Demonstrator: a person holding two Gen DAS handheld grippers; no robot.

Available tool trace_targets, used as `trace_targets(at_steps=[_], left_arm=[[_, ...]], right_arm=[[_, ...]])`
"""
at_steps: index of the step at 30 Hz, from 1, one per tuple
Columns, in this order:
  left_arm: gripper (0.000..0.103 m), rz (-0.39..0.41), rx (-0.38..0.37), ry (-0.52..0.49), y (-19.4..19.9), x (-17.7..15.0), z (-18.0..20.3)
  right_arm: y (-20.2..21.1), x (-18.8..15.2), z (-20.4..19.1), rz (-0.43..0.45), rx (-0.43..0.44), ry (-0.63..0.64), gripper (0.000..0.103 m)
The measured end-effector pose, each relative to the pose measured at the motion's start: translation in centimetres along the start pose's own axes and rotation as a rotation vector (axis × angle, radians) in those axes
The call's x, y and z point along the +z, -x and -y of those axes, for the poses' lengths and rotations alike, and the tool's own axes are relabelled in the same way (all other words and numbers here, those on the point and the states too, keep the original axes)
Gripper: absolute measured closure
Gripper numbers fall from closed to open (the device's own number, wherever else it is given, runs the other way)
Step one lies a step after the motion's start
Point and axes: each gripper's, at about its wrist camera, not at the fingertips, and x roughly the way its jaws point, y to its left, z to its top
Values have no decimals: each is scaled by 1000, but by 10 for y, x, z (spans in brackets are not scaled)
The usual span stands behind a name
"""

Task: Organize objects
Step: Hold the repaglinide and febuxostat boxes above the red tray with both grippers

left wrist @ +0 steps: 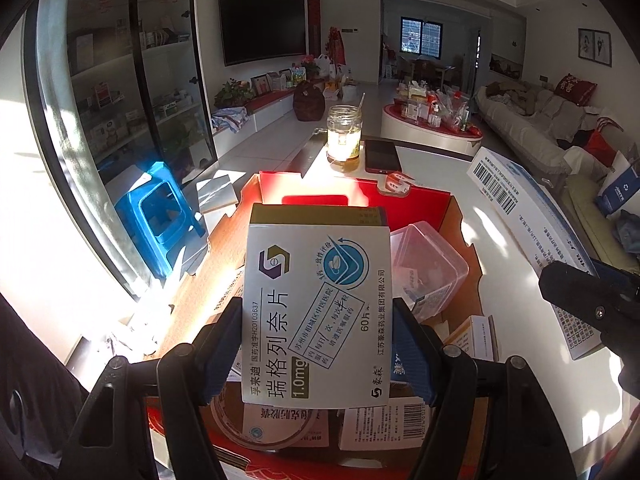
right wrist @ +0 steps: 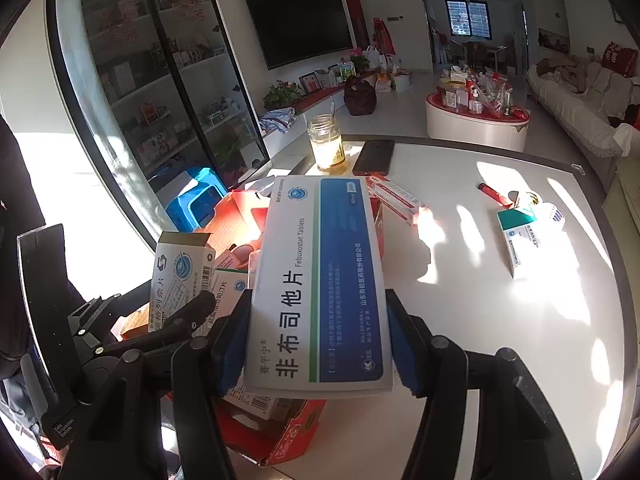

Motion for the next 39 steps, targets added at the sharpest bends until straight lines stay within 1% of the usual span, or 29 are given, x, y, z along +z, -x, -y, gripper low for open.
trace_targets(at_steps=[21, 39], left_arm=[[27, -5, -3, 6, -2, 0, -3], [27, 1, -9, -5, -2, 3, -1]], right_arm=[[-13, 7, -29, 11, -87, 119, 42], [-19, 8, -34, 8, -88, 130, 42]])
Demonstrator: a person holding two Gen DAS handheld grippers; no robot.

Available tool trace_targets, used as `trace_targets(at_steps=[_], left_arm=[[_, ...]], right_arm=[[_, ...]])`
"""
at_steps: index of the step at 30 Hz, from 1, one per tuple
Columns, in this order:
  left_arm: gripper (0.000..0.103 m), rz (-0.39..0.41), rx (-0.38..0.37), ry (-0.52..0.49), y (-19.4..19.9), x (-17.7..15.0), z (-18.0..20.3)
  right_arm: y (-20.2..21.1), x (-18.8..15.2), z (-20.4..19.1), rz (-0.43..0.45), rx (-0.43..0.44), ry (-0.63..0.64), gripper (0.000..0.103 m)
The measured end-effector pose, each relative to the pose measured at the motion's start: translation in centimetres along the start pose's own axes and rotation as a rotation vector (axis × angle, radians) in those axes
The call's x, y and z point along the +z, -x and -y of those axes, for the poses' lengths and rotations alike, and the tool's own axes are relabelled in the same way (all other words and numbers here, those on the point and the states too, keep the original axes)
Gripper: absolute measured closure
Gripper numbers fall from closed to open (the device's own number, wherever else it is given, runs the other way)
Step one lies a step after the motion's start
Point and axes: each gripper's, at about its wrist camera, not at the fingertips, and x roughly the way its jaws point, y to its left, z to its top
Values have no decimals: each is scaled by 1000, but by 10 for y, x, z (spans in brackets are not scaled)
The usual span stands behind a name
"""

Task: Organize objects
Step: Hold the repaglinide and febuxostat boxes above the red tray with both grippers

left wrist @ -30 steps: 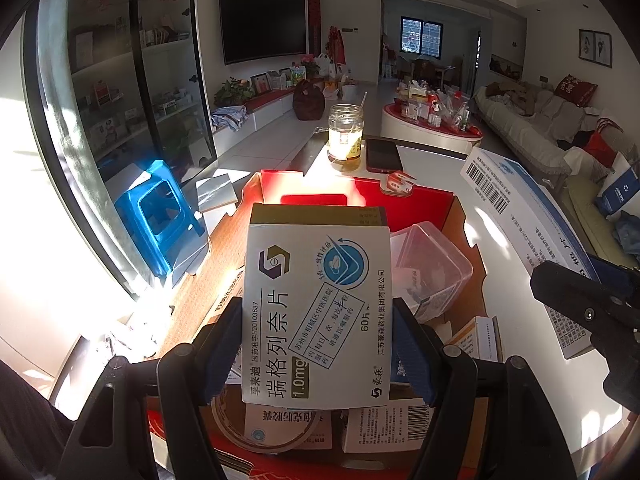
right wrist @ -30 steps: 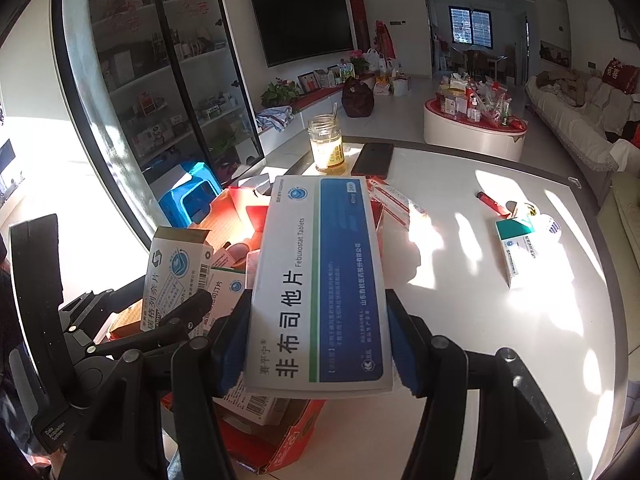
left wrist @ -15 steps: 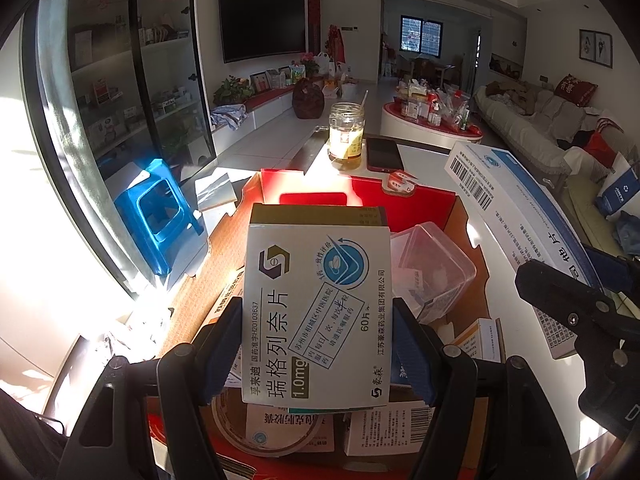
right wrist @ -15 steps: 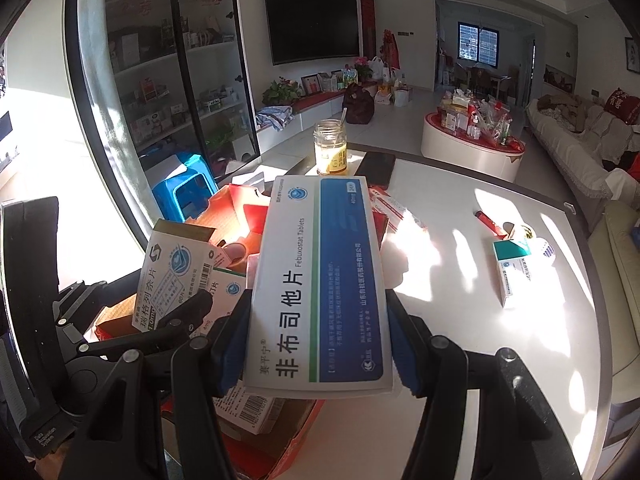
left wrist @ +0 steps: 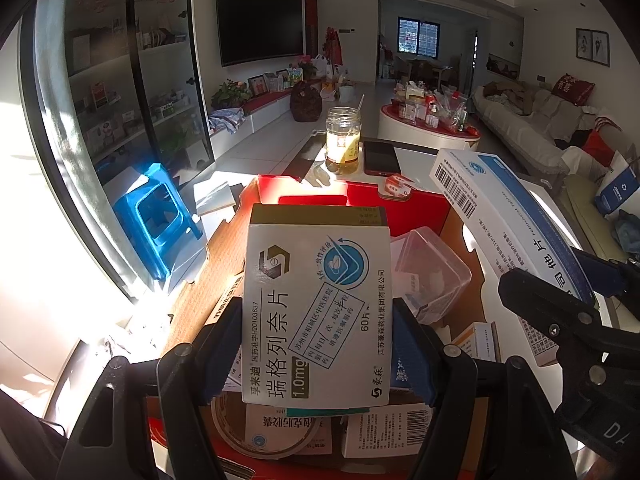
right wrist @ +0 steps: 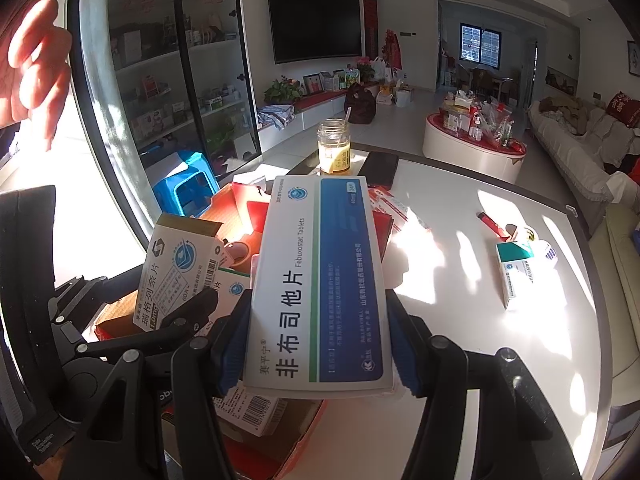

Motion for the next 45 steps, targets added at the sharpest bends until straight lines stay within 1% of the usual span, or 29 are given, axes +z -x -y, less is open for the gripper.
trace_targets(at_steps=[45], left_arm=[[27, 2, 5, -5, -2, 2, 0]], right_arm=[[-2, 1, -4, 0, -1, 4, 42]])
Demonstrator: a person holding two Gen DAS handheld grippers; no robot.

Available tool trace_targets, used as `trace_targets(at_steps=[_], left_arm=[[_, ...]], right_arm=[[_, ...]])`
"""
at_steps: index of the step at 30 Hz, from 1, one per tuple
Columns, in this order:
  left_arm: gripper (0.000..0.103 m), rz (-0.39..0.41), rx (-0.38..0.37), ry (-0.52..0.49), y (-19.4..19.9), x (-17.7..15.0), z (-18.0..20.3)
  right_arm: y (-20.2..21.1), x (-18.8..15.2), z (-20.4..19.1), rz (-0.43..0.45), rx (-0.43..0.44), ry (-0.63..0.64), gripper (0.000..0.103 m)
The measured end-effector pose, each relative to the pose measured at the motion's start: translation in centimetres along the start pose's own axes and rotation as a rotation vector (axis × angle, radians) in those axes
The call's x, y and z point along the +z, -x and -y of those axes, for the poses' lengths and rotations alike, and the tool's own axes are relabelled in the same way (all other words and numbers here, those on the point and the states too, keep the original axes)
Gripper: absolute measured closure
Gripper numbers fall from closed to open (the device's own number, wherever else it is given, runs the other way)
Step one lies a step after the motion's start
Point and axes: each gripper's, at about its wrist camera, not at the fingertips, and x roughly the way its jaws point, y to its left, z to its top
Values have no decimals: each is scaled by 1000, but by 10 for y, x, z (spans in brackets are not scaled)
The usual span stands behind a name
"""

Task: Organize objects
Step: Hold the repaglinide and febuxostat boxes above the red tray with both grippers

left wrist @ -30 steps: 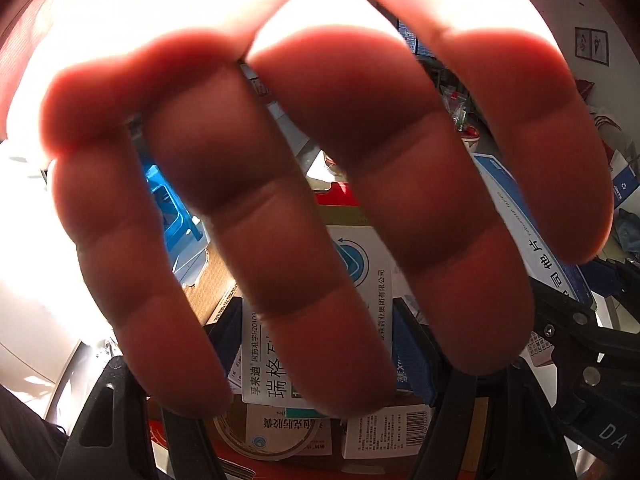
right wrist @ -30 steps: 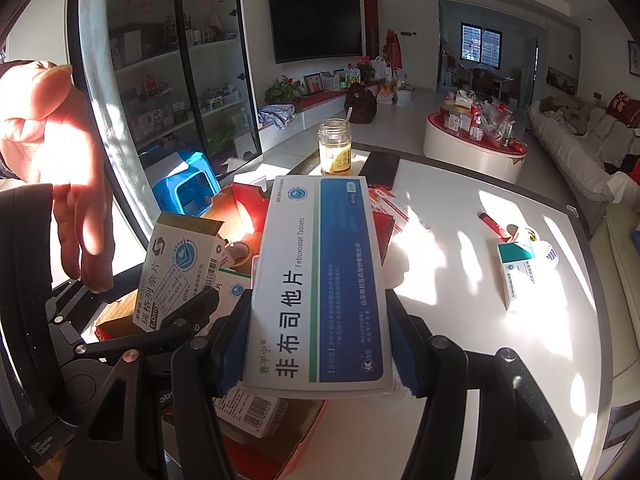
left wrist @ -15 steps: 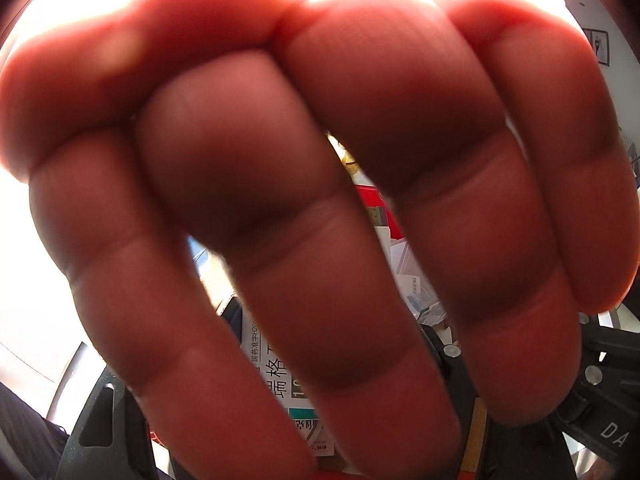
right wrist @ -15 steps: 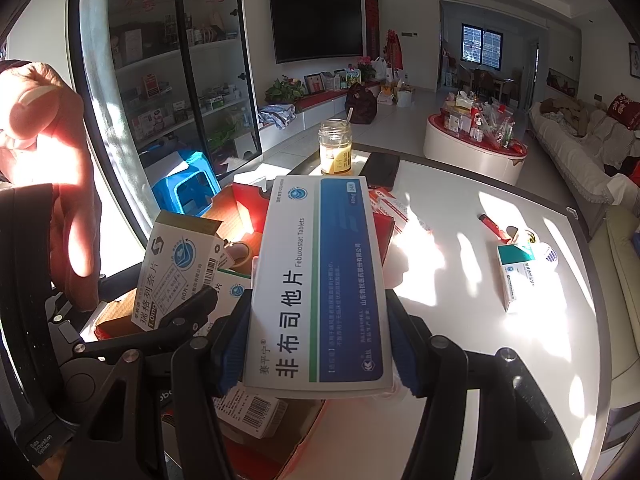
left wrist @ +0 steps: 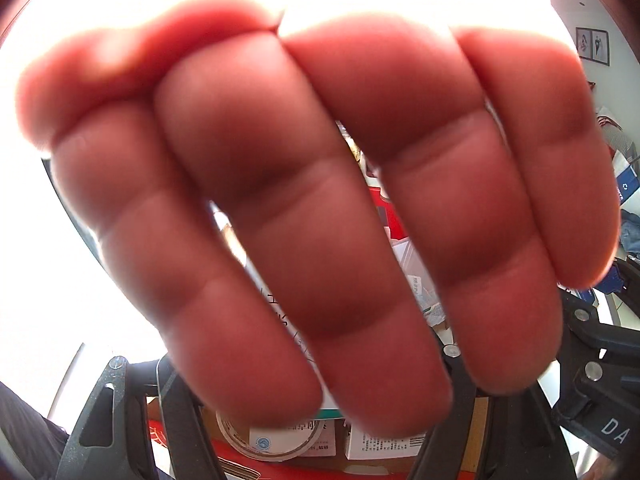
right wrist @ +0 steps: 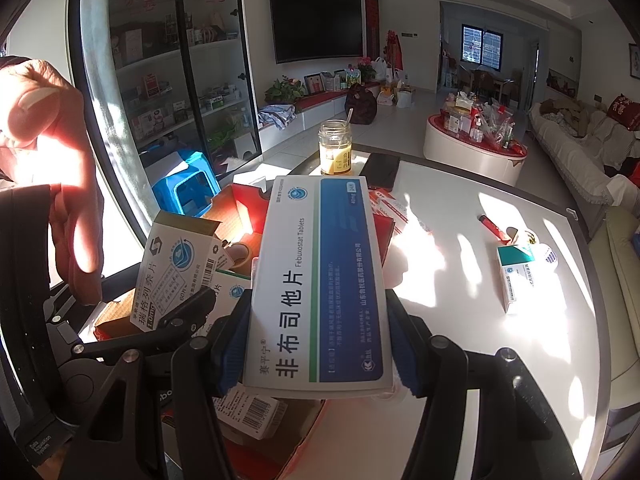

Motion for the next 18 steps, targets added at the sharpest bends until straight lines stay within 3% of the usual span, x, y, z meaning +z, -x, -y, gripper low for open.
trace_targets(at_steps=[18], left_arm=[[27, -5, 30, -18, -2, -6, 7]], right_arm=[[-3, 6, 8, -9, 22, -30, 42]])
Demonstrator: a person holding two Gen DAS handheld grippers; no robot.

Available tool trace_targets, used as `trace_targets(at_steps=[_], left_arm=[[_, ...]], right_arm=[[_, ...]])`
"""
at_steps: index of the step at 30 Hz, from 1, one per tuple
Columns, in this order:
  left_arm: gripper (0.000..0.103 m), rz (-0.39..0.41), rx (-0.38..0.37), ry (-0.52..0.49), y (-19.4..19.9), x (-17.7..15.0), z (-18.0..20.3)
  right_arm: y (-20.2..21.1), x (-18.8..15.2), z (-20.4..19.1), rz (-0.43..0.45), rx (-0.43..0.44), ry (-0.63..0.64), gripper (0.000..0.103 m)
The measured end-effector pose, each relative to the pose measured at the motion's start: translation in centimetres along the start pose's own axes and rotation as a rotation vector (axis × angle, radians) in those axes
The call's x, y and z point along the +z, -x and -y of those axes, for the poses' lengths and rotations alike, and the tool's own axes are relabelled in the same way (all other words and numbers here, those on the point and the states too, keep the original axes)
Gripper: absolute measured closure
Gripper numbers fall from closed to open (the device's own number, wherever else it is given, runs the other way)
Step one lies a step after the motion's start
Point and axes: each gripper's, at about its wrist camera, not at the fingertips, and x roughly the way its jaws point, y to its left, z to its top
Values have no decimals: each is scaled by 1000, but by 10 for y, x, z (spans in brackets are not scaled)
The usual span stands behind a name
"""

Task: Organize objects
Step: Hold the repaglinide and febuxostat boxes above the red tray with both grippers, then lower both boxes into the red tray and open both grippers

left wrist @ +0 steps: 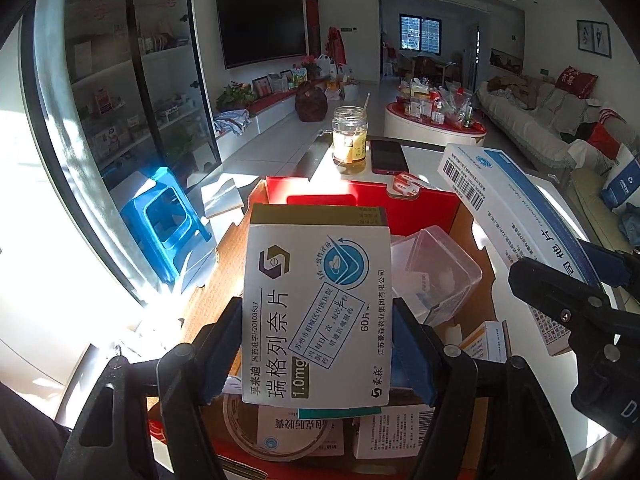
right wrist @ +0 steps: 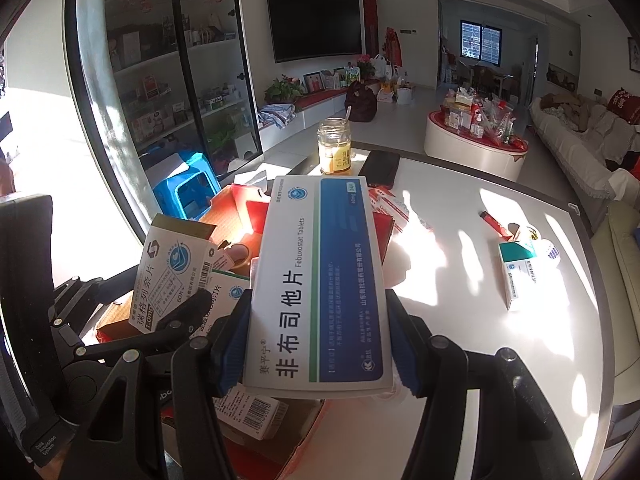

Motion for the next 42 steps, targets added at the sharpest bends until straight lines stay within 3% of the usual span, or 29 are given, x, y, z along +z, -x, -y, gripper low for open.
trace_targets(at_steps=[10, 14, 25, 26, 28, 29, 31, 33, 38, 42], left_arm=[[27, -2, -7, 6, -1, 2, -9], [27, -14, -1, 10, -4, -3, -15], [26, -64, -9, -27, -28, -9, -9], [25, -73, -18, -26, -31, -8, -8], [13, -91, -19, -29, -35, -7, -8], [3, -99, -18, -27, -37, -7, -8], [0, -114, -19, -17, -39, -6, -10], [0, -96, -10, -9, -33, -5, -12], [0, -47, -26, -10, -8, 2, -12], [0, -1, -87, -51, 13, 12, 11]], right_arm=[[-6, 2, 24, -22, 76, -72, 42], [-17, 3, 33, -61, 165, -138, 42], [-58, 17, 29, -156, 258, -183, 42], [-63, 17, 29, -172, 267, -183, 42], [-70, 19, 29, -193, 304, -196, 41], [-71, 18, 30, -199, 317, -204, 39], [-69, 19, 30, -198, 327, -212, 28], [-60, 19, 34, -165, 334, -222, 25], [-23, -2, 86, -65, 272, -322, 18], [-16, -44, 169, -116, 253, -584, 17]])
